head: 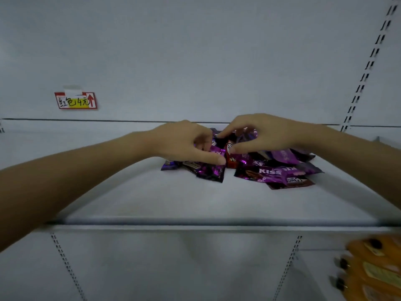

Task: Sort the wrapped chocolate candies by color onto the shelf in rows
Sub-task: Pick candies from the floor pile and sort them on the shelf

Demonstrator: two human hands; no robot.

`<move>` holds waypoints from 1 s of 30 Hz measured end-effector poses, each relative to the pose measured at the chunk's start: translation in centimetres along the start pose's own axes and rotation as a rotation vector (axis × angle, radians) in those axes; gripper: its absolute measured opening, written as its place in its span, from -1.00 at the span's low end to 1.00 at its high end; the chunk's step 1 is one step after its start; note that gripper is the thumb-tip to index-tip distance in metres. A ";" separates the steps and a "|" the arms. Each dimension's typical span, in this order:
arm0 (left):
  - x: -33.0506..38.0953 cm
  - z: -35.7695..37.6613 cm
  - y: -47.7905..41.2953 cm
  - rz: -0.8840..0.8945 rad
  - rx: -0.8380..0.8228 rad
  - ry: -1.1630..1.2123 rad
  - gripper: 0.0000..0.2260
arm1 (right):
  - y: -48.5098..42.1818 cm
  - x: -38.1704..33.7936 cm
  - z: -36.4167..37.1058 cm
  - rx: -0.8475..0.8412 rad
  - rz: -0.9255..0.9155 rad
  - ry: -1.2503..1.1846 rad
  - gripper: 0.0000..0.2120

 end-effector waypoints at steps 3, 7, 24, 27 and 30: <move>0.7 0.8 -1.4 -0.011 -0.019 0.006 -0.52 | -0.4 0.4 1.4 -0.043 -0.057 0.089 -0.61; 0.0 0.4 -2.3 -0.014 -0.089 0.091 -0.63 | -0.1 1.3 1.1 -0.040 -0.028 0.085 -0.70; -3.1 -0.2 -2.2 -0.185 0.065 0.819 -0.90 | 1.8 3.7 -1.0 0.243 0.147 -0.303 -0.89; -3.3 -0.1 -2.4 -0.277 0.135 0.879 -0.84 | 1.2 3.8 0.3 0.241 0.177 -0.274 -0.87; -4.3 0.1 -2.3 -0.354 0.155 0.669 -0.59 | 1.0 4.3 0.2 0.227 0.235 -0.057 -0.91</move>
Point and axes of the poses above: each hand's wrist, its own y-axis away from the middle knuckle, its own z-axis out of the palm, x = y × z, the point moved 3 cm from there along -y, towards the middle knuckle, and after that the axes turned 6 degrees about -z, right-handed, at the moved point
